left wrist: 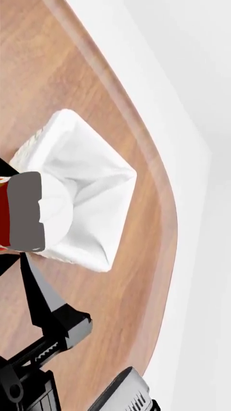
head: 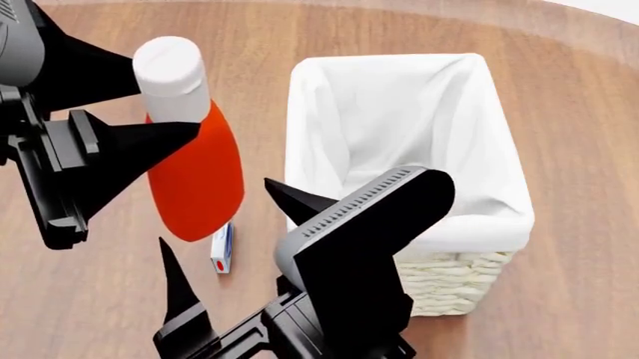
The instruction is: Pick up the ketchup, and put it in the basket.
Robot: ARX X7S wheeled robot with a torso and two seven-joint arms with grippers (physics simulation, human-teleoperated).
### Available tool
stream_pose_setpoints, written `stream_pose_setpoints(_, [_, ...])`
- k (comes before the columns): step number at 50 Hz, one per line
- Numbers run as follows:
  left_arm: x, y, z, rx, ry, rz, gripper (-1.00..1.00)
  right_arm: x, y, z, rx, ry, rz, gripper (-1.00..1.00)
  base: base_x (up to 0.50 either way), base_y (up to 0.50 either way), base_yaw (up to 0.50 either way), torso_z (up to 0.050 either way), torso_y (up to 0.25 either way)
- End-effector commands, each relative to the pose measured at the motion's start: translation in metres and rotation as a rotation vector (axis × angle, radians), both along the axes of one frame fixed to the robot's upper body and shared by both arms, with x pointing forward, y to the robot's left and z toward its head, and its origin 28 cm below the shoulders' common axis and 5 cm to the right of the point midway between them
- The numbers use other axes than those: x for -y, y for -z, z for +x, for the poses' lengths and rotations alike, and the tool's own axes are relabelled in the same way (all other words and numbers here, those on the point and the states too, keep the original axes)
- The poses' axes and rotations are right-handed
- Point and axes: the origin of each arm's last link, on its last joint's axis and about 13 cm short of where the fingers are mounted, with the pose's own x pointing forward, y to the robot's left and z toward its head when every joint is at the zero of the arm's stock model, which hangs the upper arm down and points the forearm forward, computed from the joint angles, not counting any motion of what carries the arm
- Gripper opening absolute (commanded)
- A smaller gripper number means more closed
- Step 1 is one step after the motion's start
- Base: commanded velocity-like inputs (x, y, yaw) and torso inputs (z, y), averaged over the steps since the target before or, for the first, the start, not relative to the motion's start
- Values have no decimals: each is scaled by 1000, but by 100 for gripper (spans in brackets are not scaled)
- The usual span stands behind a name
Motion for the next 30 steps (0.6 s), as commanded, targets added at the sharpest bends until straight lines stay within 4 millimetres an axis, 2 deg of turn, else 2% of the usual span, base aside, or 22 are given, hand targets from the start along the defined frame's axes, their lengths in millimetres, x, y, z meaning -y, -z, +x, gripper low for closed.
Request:
stream_pose_setpoints(1, [4,-9,1,38,40,-66,-100,-5,-6,10,23,-17,42,100,0,0,0,0,0])
stream_pose_setpoints(30, [5,-10,-4,38,51,-62,-100,-10,1,22,9,-11,57,100,0,0,0,0,1])
